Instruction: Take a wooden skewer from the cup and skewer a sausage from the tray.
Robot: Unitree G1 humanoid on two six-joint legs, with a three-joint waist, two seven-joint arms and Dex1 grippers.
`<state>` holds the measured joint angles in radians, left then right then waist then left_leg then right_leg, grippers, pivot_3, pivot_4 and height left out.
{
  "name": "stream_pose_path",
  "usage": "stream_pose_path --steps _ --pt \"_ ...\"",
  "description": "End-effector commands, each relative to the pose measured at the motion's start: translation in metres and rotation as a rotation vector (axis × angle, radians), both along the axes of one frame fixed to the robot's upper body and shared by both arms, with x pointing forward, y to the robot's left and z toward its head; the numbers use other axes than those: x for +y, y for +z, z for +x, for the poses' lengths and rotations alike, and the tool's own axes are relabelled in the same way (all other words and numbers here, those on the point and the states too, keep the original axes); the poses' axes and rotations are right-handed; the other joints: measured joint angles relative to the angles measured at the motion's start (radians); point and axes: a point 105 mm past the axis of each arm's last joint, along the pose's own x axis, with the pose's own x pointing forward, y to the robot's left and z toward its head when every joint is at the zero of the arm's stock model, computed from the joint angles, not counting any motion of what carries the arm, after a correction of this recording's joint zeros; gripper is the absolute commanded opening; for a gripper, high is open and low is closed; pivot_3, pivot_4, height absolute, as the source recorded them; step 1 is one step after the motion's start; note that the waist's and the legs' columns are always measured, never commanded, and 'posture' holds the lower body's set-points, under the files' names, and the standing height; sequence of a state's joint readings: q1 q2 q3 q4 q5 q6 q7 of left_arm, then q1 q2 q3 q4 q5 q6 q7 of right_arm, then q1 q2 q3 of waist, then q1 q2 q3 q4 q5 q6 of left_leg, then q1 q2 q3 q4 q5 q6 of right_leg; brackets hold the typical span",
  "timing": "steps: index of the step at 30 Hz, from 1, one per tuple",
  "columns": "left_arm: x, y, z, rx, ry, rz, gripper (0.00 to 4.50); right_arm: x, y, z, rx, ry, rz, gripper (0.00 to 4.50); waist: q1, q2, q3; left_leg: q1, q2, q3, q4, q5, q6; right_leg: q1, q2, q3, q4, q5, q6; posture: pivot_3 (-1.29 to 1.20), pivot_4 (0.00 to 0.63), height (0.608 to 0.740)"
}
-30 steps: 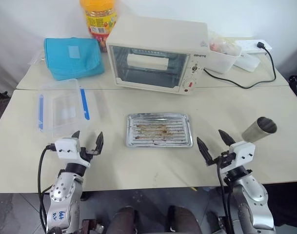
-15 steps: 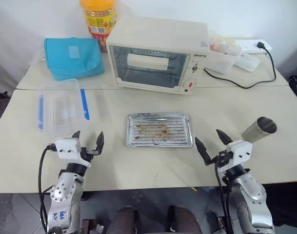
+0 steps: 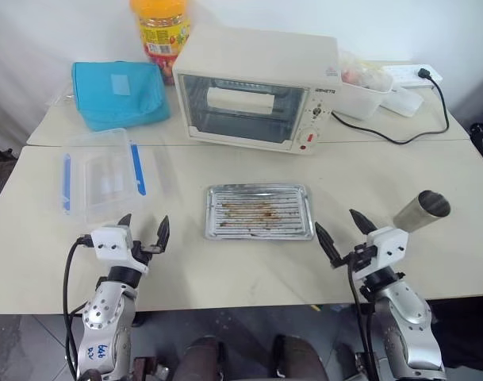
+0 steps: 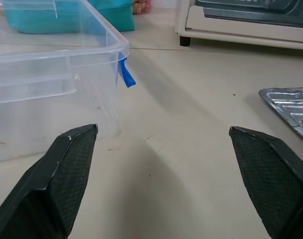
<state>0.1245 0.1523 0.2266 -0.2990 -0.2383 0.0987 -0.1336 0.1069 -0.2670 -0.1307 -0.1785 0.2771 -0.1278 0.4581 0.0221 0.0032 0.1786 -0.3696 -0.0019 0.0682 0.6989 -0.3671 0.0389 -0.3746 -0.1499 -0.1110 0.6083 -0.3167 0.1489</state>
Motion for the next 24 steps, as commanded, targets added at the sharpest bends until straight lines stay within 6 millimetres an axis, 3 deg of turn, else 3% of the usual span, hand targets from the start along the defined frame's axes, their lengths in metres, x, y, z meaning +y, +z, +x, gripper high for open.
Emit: stream_pose_path --steps 1,24 --pt "0.0009 0.0091 -0.0030 -0.040 0.001 0.018 4.49 0.0022 0.0107 -0.0043 -0.039 0.017 -0.002 4.50 0.000 0.000 0.000 0.000 0.000 0.000 0.000 0.000 0.000 0.000 0.000 0.000 0.000 0.000 0.000 0.00 0.150 0.740" --pt "0.0011 0.0099 -0.0032 -0.058 0.002 0.025 4.49 0.0052 0.0074 0.0017 -0.033 0.053 -0.015 4.50 0.000 0.000 0.000 0.000 0.000 0.000 0.000 0.000 0.000 0.000 0.000 0.000 0.000 0.000 0.000 0.00 0.150 0.740"
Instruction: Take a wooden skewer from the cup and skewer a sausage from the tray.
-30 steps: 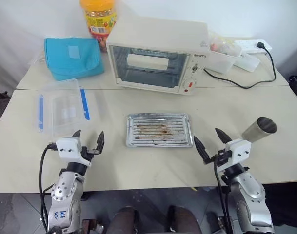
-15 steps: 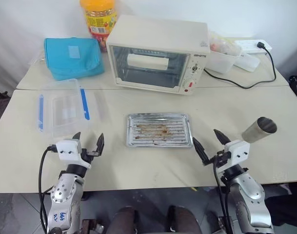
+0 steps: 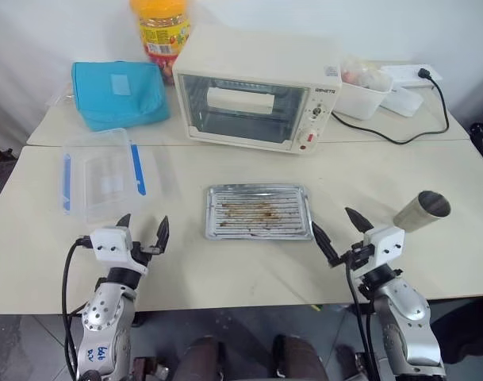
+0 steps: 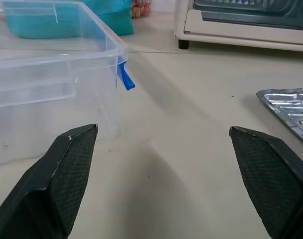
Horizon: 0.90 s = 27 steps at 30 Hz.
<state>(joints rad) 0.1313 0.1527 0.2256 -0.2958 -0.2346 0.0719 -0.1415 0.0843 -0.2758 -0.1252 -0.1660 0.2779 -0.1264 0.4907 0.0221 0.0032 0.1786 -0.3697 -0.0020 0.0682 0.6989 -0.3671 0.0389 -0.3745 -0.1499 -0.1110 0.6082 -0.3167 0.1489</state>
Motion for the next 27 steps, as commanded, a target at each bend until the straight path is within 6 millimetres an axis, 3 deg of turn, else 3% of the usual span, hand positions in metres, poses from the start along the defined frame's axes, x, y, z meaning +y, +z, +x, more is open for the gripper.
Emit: stream_pose_path --steps 1,11,17,21,27 --pt "0.003 0.008 -0.002 -0.041 0.012 0.016 4.49 0.000 0.005 -0.001 -0.027 0.010 0.000 4.50 0.000 0.000 0.000 0.000 0.000 0.000 0.000 0.000 0.000 0.000 0.000 0.000 0.000 0.000 0.000 0.00 0.150 0.740" --pt "0.018 0.011 -0.001 -0.067 0.051 0.020 4.49 -0.008 0.010 0.008 -0.061 -0.045 0.066 4.50 -0.001 0.000 0.000 0.000 0.000 0.000 0.000 0.000 0.000 0.000 0.000 0.000 0.000 0.000 0.000 0.00 0.150 0.740" --pt "0.004 0.016 -0.005 -0.073 -0.033 0.023 4.49 0.003 0.015 0.011 -0.078 0.047 0.030 4.50 0.000 0.000 0.000 0.000 0.000 0.000 0.000 0.000 0.000 0.000 0.000 0.000 0.000 0.000 0.000 0.00 0.150 0.740" --pt "-0.001 0.012 -0.016 -0.050 -0.081 0.025 4.49 -0.005 0.011 0.005 -0.071 0.023 0.005 4.50 -0.002 0.000 0.000 0.000 0.000 0.000 0.000 0.000 0.000 0.000 0.000 0.000 0.000 0.000 0.000 0.00 0.150 0.740" --pt "0.005 0.013 -0.011 -0.045 -0.056 0.055 4.49 0.003 0.008 0.005 -0.069 0.057 -0.006 4.50 0.000 0.000 0.000 0.000 0.000 0.000 0.000 0.000 0.000 0.000 0.000 0.000 0.000 0.000 0.000 0.00 0.150 0.740"
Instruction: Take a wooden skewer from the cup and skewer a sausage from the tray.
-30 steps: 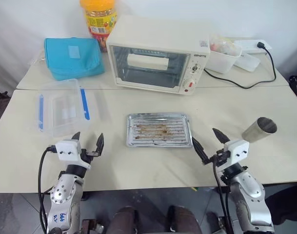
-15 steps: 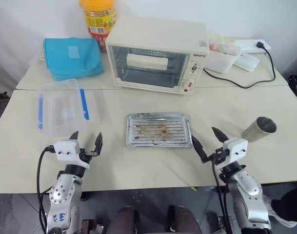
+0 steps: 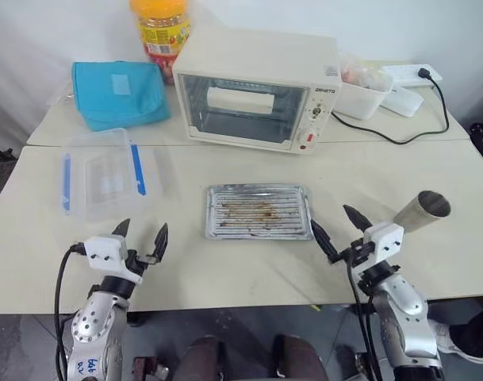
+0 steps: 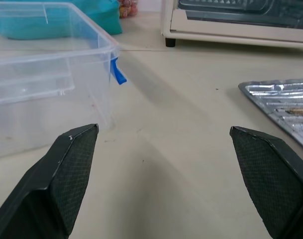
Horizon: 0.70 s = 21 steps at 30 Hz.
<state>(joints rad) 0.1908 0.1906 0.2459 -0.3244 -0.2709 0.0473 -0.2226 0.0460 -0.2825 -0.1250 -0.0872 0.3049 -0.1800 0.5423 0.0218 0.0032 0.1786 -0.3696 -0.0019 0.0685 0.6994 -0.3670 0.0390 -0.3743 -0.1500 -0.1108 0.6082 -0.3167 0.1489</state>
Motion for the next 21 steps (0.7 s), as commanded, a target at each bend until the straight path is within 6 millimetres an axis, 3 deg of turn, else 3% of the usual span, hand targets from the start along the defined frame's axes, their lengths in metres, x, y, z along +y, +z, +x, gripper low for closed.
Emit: stream_pose_path --steps 1,9,21 --pt "0.001 0.013 0.002 -0.043 0.001 0.025 4.49 0.004 0.012 0.000 -0.057 0.019 -0.016 4.50 -0.001 0.000 0.000 0.000 0.000 0.000 0.000 0.000 0.000 0.000 0.000 0.000 0.000 0.000 0.000 0.00 0.150 0.740" --pt "0.010 0.018 -0.003 -0.061 0.038 -0.015 4.49 0.011 0.016 -0.009 -0.062 0.070 -0.055 4.50 0.000 0.000 0.000 0.000 0.000 -0.001 -0.001 0.000 0.000 0.000 0.000 0.000 0.000 0.000 0.000 0.00 0.150 0.740" --pt "-0.003 0.016 -0.004 -0.046 -0.027 0.045 4.49 0.012 0.013 -0.006 -0.073 0.083 -0.115 4.50 0.000 0.000 0.000 0.000 0.000 0.000 0.000 0.000 0.000 0.000 0.000 0.000 0.000 0.000 0.000 0.00 0.150 0.740"
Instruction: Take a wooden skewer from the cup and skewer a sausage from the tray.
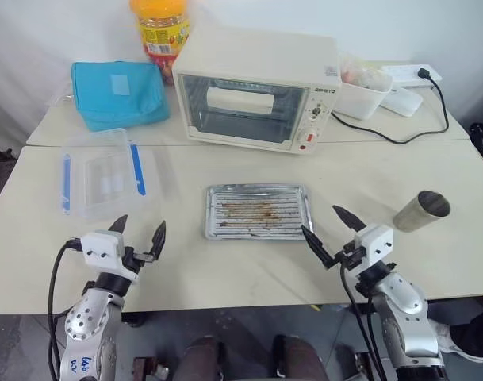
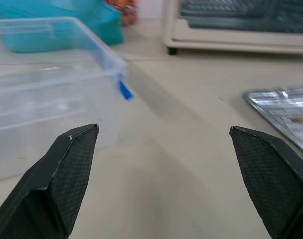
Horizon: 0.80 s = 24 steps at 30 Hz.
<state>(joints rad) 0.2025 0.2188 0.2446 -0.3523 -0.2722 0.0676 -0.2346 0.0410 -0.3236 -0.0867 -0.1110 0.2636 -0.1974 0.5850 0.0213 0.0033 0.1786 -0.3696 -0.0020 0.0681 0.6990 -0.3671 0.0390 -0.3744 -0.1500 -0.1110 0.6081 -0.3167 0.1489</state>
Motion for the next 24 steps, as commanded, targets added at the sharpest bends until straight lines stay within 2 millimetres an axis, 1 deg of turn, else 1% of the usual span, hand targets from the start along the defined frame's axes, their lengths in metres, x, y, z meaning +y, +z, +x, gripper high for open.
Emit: stream_pose_path --steps 1,4,8,12,17,22,24 --pt "-0.002 0.013 -0.002 -0.054 -0.002 0.013 4.49 0.000 0.008 -0.003 -0.046 -0.002 -0.018 4.50 0.000 0.000 0.000 0.000 0.000 0.000 0.000 0.000 0.000 0.000 0.000 0.000 0.000 0.000 0.000 0.00 0.150 0.740" --pt "0.000 0.012 0.001 -0.054 0.005 0.008 4.49 -0.001 0.008 -0.004 -0.048 -0.013 -0.018 4.50 0.000 0.000 0.000 0.000 0.000 0.000 0.000 0.000 0.000 0.000 0.000 0.000 0.000 0.000 0.000 0.00 0.150 0.740" --pt "-0.001 0.012 0.007 -0.052 0.009 -0.035 4.49 -0.009 0.008 -0.004 -0.058 -0.056 -0.009 4.50 0.001 0.000 0.000 0.000 0.000 0.000 0.000 0.000 0.000 0.000 0.000 0.000 0.000 0.000 0.000 0.00 0.150 0.740" --pt "0.003 0.013 0.005 -0.057 0.008 -0.017 4.49 -0.007 0.005 -0.002 -0.053 -0.036 -0.037 4.50 -0.001 0.000 0.000 0.000 0.000 0.000 0.000 0.000 0.000 0.000 0.000 0.000 0.000 0.000 0.000 0.00 0.150 0.740" --pt "0.008 0.011 0.005 -0.051 0.007 0.006 4.49 -0.013 -0.002 -0.001 -0.037 -0.037 -0.091 4.50 0.001 0.000 0.000 0.000 0.000 0.000 0.000 0.000 0.000 0.000 0.000 0.000 0.000 0.000 0.000 0.00 0.150 0.740" --pt "0.008 0.010 0.008 -0.054 -0.006 0.016 4.49 -0.010 -0.004 -0.005 -0.040 -0.020 -0.079 4.50 0.000 0.000 0.000 0.000 0.000 0.000 0.000 0.000 0.000 0.000 0.000 0.000 0.000 0.000 0.000 0.00 0.150 0.740" --pt "0.010 0.007 0.010 -0.046 0.012 0.058 4.49 -0.010 -0.003 -0.006 -0.046 -0.025 -0.068 4.50 0.000 0.000 0.000 0.000 0.000 0.000 0.000 0.000 0.000 0.000 0.000 0.000 0.000 0.000 0.000 0.00 0.150 0.740"
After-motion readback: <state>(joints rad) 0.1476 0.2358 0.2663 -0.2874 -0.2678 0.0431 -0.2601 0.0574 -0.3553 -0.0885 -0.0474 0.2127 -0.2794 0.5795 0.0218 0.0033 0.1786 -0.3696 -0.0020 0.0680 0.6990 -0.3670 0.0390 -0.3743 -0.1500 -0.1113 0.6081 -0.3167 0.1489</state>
